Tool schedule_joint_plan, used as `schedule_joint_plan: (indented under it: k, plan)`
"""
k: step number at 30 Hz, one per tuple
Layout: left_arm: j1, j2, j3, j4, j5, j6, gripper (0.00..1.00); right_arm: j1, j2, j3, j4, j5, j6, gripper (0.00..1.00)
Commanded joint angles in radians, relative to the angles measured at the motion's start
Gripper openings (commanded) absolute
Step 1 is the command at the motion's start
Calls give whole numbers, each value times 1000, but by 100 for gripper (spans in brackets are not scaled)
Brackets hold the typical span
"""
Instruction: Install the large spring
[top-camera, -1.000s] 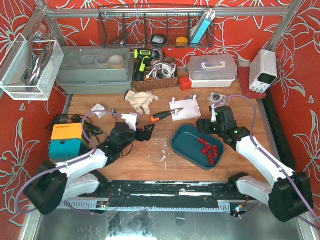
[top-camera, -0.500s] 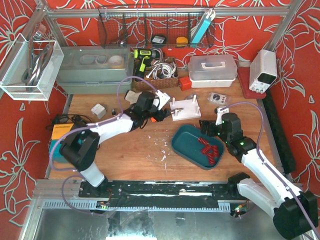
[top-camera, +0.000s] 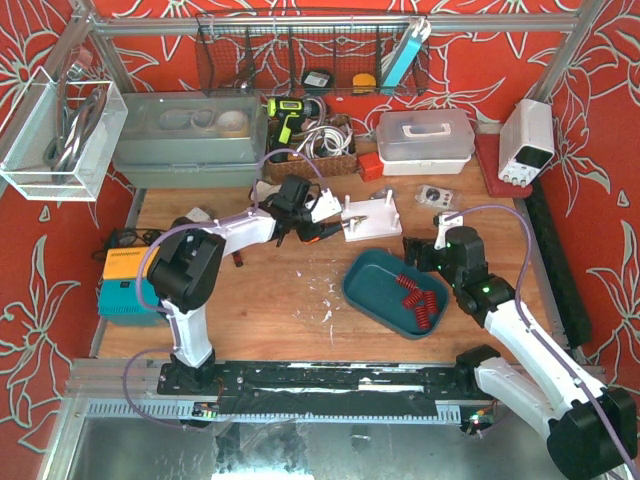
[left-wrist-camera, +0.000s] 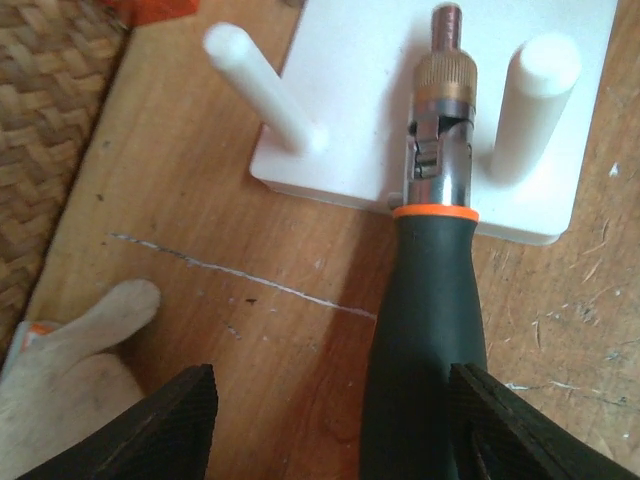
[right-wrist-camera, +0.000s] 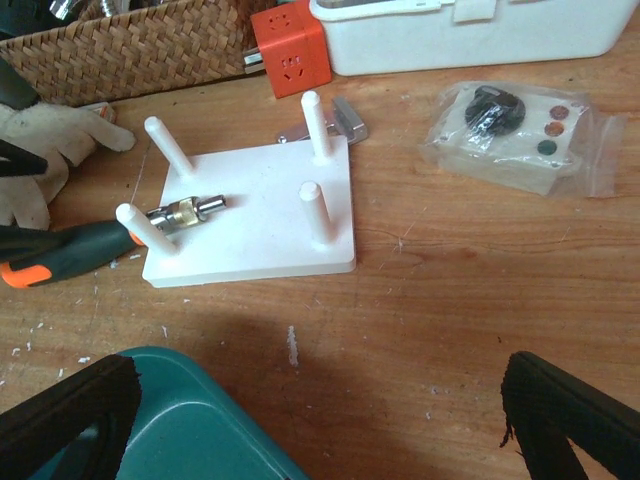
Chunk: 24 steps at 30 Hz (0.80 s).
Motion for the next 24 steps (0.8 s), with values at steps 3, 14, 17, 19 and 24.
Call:
schedule_joint_plan:
  k: [3, 14, 17, 19, 24]
  plan:
    - [-4, 64, 41, -25, 8, 73, 67, 9, -15, -14, 12, 31, 14, 99]
    - [-13, 131, 78, -67, 32, 107, 70, 9, -2, -17, 23, 36, 17, 99]
    - [-18, 149, 91, -81, 24, 110, 70, 9, -1, -20, 26, 40, 18, 99]
    - [-21, 158, 93, -82, 21, 111, 70, 8, 0, -21, 25, 42, 18, 99]
    - [-26, 184, 95, -84, 12, 112, 62, 9, -3, -23, 25, 45, 20, 99]
